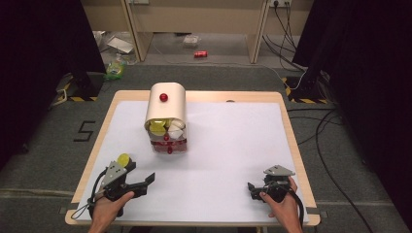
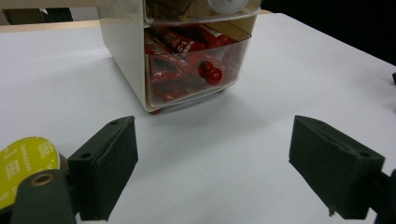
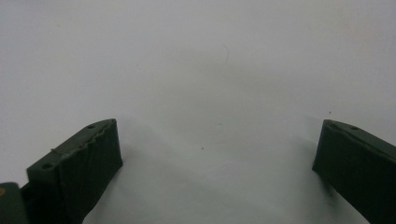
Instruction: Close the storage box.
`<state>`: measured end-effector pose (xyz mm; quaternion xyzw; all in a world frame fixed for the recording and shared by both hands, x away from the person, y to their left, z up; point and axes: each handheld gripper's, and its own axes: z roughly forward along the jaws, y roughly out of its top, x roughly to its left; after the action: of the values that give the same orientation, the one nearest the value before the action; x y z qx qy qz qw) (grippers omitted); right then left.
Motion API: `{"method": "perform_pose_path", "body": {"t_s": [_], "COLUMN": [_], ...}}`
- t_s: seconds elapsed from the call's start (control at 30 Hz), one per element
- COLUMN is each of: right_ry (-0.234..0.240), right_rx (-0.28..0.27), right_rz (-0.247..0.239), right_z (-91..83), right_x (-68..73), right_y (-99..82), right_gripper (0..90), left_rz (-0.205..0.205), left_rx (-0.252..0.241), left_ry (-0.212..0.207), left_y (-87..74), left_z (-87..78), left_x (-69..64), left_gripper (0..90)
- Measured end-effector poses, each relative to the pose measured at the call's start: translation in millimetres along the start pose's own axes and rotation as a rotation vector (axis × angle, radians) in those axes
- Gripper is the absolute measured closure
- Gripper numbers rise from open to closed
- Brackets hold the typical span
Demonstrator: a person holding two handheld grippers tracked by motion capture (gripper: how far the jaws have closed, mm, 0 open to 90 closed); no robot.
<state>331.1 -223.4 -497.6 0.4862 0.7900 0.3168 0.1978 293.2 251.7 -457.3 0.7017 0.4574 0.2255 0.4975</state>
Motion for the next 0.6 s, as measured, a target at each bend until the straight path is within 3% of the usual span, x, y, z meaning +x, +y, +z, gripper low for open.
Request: {"method": "perform_pose_path", "body": {"t_s": [0.37,0.6], "right_ry": [0.000,0.000], "right_rx": [0.000,0.000], "right_rz": [0.000,0.000], "right_z": [0.0,0.0], "right_x": [0.0,0.0], "right_y": [0.0,0.0], "right_gripper": [0.9,0.9], "left_rz": [0.018,0.054], "left_rx": [0.020,0.047], "left_ry": [-0.023,-0.043], "left_y": [-17.4,-26.1], "left_z": [-1.2,-0.8], "left_x": [0.0,-2.8], "left_gripper": [15.1,15.0]}}
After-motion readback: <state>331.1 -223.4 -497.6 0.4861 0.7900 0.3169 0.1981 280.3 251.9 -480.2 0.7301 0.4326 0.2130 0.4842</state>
